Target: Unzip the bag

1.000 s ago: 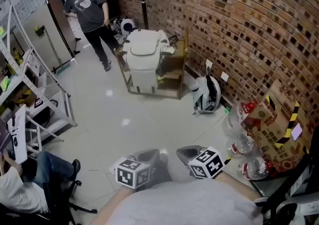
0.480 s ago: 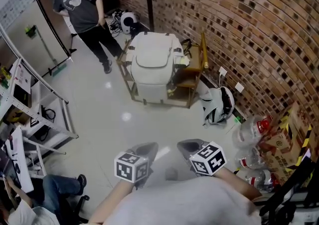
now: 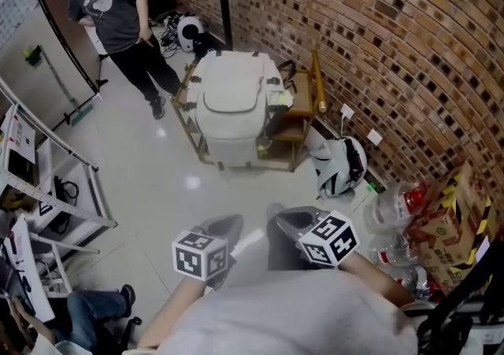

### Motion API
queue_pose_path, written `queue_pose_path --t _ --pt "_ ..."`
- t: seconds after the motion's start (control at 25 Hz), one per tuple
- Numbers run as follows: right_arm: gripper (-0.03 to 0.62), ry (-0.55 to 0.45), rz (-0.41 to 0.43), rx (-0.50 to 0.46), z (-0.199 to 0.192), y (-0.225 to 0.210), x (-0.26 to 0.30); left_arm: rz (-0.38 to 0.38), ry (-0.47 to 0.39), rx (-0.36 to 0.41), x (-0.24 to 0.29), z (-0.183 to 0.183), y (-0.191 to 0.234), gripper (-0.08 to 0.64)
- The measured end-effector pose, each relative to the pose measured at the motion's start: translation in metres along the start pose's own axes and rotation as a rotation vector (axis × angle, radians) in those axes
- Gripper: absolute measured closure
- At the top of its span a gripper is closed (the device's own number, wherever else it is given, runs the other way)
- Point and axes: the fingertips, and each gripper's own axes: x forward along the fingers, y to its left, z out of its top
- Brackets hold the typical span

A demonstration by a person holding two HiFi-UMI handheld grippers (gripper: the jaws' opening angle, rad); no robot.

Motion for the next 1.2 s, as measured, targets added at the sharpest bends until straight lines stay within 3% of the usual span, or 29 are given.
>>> queue_pose_path --t 0.28,0.48,0.64,0.84,1.0,1.2 --pt "0.594 -0.006 0.069 -0.015 0.024 -0.053 0.023 0.018 0.029 0.021 0.053 0.034 0.022 0.559" --pt "0.594 0.004 0.133 0.035 0.053 -0.106 0.056 0.03 0.058 -0.022 0.106 0.064 0.058 0.559" --pt "0.594 0.04 0.126 0.018 0.081 -0.167 0.082 0.041 0.058 -0.053 0.151 0.107 0.094 0.559" --pt "0.594 0.017 0.137 0.019 0.136 -0.237 0.102 0.073 0.04 -0.057 0.192 0.168 0.133 0.56" --pt "0.594 0.008 0.146 0.004 0.165 -0.266 0.118 0.079 0.05 -0.092 0.212 0.179 0.15 0.56" --pt "0.594 0.039 0.129 0.031 0.166 -0.29 0.137 0.097 0.065 -0.109 0.221 0.187 0.171 0.56"
